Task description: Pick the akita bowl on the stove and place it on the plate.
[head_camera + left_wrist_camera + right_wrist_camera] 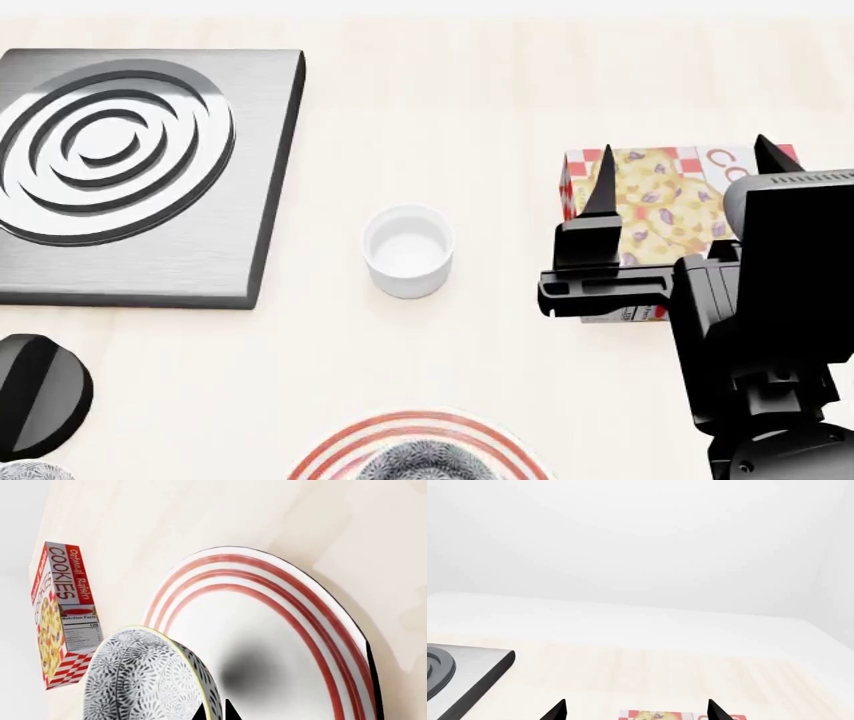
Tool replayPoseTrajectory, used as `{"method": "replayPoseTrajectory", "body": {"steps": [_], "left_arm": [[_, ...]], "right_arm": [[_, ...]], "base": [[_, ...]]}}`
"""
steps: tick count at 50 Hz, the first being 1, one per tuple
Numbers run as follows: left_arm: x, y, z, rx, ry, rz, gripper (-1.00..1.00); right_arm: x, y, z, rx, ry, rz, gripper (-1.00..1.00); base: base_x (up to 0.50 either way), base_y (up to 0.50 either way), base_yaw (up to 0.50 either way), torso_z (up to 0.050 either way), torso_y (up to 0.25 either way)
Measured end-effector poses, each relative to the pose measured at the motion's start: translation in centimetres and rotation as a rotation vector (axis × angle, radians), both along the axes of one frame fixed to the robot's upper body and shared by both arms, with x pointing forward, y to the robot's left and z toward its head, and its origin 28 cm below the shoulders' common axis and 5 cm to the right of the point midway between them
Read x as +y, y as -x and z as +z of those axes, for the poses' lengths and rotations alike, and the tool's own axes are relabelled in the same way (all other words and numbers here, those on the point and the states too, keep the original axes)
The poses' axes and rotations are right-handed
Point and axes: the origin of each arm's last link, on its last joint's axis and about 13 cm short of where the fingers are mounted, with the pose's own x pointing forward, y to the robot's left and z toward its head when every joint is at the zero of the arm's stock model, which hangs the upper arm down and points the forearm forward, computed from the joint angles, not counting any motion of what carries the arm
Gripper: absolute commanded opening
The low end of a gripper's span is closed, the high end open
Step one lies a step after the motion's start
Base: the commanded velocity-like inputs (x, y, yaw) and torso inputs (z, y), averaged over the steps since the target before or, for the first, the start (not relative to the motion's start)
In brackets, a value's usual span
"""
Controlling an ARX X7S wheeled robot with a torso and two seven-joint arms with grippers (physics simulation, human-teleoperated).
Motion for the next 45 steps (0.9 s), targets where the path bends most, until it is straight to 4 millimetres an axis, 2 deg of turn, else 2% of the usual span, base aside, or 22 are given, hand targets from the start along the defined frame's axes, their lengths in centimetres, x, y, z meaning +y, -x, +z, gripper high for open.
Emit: {"method": "replayPoseTrajectory", "body": {"steps": [31,32,45], "left_arm": [[-0.14,0.26,-0.61,-0.004,0.004,0.006,-1.0],[-0.14,0.27,-0.63,-0.004,0.004,0.006,1.0],[-0.34,0.34,-0.62,-0.032,0.024,-0.001,1.0]], "right_arm": [[0.02,0.03,0.09,0.0,0.001,0.0,1.0],[0.02,0.03,0.09,0.0,0.001,0.0,1.0],[0.02,0.02,0.05,0.001,0.002,0.001,1.0]], "base": [[0.0,0.0,0.0,0.0,0.0],[0.0,0.0,0.0,0.0,0.0],[0.0,0.0,0.0,0.0,0.0]]}}
